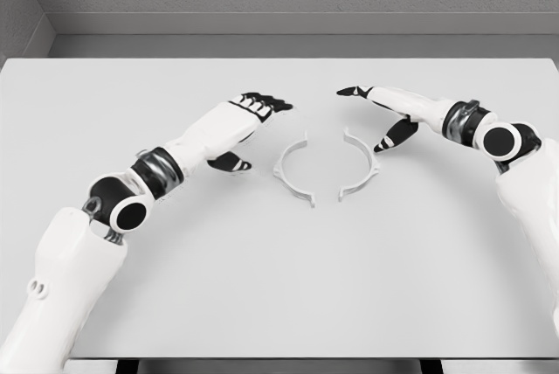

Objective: Assemble PVC drainage pipe clamps

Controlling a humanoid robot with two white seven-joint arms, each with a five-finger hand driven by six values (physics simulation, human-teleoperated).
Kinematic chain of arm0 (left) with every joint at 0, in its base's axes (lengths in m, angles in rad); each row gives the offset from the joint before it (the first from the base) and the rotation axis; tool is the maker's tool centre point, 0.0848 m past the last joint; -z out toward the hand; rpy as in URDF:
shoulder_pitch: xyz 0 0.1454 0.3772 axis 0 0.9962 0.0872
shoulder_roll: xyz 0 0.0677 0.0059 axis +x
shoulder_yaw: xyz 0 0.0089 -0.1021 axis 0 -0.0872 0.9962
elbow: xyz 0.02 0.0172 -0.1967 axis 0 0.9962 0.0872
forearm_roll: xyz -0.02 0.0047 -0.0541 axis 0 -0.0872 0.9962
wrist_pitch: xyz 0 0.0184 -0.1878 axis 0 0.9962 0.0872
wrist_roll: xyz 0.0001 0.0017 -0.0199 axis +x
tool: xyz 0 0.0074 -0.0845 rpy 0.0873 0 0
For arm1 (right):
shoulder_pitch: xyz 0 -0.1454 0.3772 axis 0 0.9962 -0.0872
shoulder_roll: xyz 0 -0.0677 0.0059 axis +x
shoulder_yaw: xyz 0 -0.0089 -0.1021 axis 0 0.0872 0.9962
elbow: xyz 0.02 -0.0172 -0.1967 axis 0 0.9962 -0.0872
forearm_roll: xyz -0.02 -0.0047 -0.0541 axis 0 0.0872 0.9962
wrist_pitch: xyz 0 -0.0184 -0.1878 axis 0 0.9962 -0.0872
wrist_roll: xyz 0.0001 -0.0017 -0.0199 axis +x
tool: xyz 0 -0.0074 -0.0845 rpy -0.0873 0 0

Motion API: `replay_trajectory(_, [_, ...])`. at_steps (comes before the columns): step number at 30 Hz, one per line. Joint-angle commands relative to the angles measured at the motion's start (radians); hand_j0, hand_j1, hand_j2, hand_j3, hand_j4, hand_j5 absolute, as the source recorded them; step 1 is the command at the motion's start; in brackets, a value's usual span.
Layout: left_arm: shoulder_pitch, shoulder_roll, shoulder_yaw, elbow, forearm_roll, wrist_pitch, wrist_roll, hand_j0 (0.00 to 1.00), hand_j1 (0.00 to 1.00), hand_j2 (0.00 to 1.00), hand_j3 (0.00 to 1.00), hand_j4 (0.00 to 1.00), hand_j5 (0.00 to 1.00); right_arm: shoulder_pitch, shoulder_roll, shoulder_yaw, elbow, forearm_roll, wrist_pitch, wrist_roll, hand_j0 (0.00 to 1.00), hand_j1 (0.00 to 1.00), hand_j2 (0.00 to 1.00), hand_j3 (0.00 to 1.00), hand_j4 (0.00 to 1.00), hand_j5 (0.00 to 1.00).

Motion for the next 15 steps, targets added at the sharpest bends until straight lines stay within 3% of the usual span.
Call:
replay_trajectory(1, [-0.003, 0.014, 0.042, 0.053, 0.004, 0.001, 0.000, 1.00, 1.00, 1.00, 1.00, 1.00, 1.00, 0.000, 0.000, 0.001, -0.003, -0.006, 0.002, 0.000, 1.00, 1.00, 1.00, 1.00, 1.00, 1.00])
replay_trajectory(4, [-0.041, 0.005, 0.031, 0.126, 0.002, 0.000, 0.000, 1.00, 1.00, 1.00, 1.00, 1.00, 1.00, 0.002, 0.005, 0.002, -0.006, -0.006, 0.000, 0.000, 1.00, 1.00, 1.00, 1.00, 1.00, 1.00])
replay_trajectory(10, [-0.043, -0.023, -0.059, 0.135, -0.001, -0.002, 0.000, 1.00, 1.00, 1.00, 1.00, 1.00, 1.00, 0.002, 0.006, 0.012, -0.012, -0.007, 0.000, 0.000, 1.00, 1.00, 1.00, 1.00, 1.00, 1.00])
replay_trajectory(15, [-0.043, -0.050, -0.061, 0.137, -0.002, 0.000, 0.000, 1.00, 1.00, 1.00, 1.00, 1.00, 1.00, 0.002, 0.008, 0.012, -0.014, -0.009, -0.002, 0.000, 1.00, 1.00, 1.00, 1.00, 1.00, 1.00])
